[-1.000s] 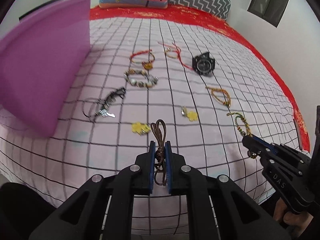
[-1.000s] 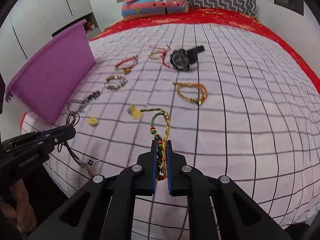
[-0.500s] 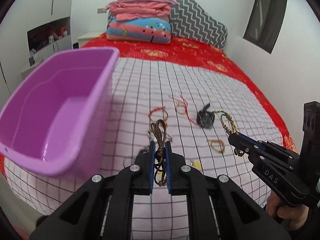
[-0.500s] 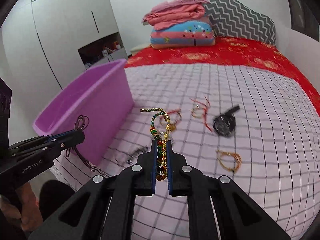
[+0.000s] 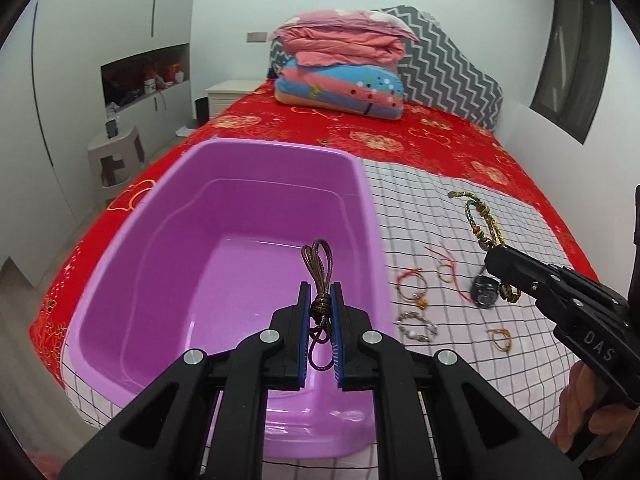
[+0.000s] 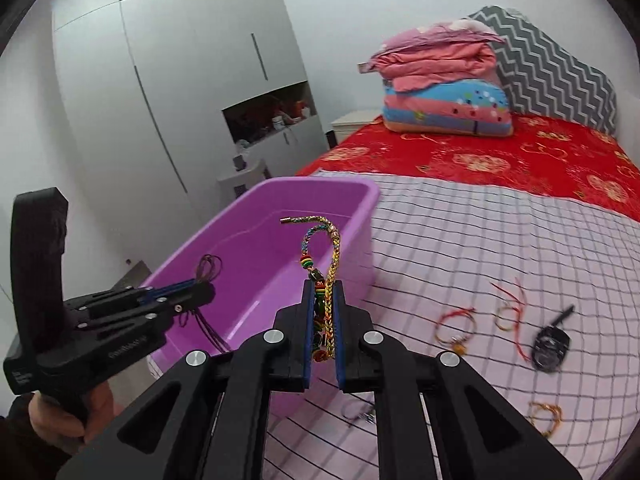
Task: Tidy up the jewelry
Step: 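Carry the held bracelet and necklace with both tools over the purple basin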
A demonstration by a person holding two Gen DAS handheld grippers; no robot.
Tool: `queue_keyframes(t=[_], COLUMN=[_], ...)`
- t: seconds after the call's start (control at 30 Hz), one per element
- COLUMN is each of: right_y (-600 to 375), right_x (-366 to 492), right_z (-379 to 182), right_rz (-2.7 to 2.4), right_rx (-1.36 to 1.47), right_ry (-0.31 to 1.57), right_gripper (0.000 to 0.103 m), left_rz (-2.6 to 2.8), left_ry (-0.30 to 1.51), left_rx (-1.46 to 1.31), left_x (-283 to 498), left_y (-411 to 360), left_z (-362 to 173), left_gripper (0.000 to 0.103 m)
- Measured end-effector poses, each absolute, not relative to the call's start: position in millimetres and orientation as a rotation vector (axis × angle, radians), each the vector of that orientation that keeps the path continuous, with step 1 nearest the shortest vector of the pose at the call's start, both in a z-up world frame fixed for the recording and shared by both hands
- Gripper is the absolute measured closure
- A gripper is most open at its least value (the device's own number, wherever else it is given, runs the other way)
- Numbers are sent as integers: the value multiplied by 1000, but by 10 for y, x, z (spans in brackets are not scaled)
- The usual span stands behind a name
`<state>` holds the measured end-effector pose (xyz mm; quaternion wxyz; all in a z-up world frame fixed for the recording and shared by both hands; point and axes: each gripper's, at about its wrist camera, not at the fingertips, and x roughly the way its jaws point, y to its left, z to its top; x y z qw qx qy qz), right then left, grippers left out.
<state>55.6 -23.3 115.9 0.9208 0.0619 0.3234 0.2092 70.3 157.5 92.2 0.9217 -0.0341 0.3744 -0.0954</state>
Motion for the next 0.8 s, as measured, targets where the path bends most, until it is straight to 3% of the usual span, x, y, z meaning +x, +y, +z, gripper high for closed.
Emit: queue_keyframes(t=[0.33,0.8], right_y=[608,875], right_x=[996,1255], right_z=[1031,643], right_rz=[523,502], right_rx=[63,-7], right_ry=[753,860], right_gripper=[94,94], left_rz=[-122,-64], left_ry=[810,913], left_rx=[-87,-108], left_x=[979,1187], left_y=[2092,2354], left_z=[660,252], left_gripper=[93,90])
